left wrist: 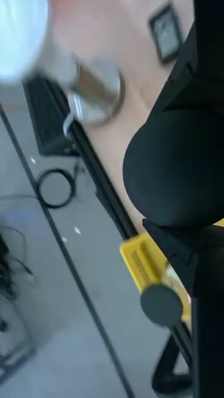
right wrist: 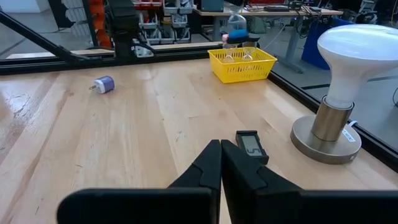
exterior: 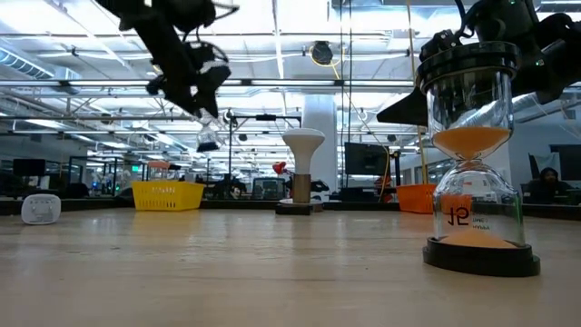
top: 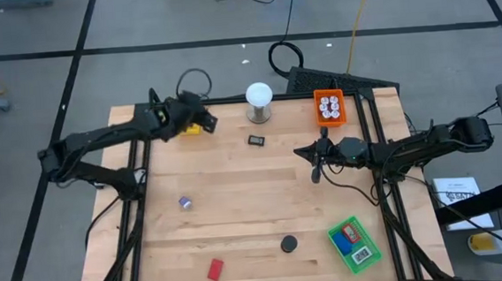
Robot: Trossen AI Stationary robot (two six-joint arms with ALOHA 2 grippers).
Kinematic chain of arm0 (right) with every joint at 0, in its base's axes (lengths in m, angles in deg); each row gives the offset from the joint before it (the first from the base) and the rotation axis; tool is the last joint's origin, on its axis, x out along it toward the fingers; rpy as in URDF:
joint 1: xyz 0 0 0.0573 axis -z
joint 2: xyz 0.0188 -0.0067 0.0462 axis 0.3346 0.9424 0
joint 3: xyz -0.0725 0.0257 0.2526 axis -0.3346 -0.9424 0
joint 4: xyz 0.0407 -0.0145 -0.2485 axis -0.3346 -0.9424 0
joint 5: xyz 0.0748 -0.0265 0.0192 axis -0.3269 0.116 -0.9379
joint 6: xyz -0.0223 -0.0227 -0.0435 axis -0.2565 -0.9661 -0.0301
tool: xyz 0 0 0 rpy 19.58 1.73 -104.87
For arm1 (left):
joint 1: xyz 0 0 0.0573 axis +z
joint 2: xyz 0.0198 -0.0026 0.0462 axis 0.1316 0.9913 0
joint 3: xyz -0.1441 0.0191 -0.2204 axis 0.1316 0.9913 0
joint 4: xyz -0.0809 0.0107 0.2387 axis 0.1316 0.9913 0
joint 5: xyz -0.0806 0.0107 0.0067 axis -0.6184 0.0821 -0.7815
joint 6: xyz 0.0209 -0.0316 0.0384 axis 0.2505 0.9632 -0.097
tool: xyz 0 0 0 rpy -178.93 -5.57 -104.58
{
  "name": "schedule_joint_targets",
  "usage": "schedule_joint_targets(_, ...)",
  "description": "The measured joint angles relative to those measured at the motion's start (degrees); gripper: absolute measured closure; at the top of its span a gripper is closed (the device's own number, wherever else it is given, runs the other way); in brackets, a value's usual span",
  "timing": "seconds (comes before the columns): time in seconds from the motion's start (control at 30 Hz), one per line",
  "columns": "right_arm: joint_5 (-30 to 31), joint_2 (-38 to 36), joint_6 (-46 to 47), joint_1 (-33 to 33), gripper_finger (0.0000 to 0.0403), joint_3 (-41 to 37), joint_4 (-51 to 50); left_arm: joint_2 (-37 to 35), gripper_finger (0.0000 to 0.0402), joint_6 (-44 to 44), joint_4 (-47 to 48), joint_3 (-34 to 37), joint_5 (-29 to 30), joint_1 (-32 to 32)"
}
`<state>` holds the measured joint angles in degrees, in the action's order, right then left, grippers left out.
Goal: Pick & Place Office items
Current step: Put the blue hour glass into the yellow bin
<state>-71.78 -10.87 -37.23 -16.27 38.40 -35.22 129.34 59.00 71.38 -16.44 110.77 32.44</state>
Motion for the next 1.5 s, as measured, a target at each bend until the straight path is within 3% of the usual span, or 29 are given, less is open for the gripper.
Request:
schedule_joint_targets(0.27, 0.00, 0.02, -0.14, 0.01, 0.0403, 0.00, -0.03, 4.09, 0.0195, -2.00, -3.14, 1.41, -2.83, 12.30)
schedule_joint_targets(0.57, -0.02, 0.02, -0.19, -0.01, 0.0403, 0.00, -0.03, 4.24, 0.0195, -1.87, -11.60, 8.38, -4.77, 18.19)
schedule_joint_targets(0.7, -0.02, 0.02, -0.07, -0.01, 0.0403, 0.00, -0.02, 4.17, 0.0195, -2.24, -15.78, 10.23, -7.71, 19.04)
schedule_joint_targets(1.5, -0.07, 0.02, -0.02, -0.01, 0.0403, 0.00, 0.01, 10.02, 0.0195, -3.30, -17.94, 10.99, -6.79, 19.45)
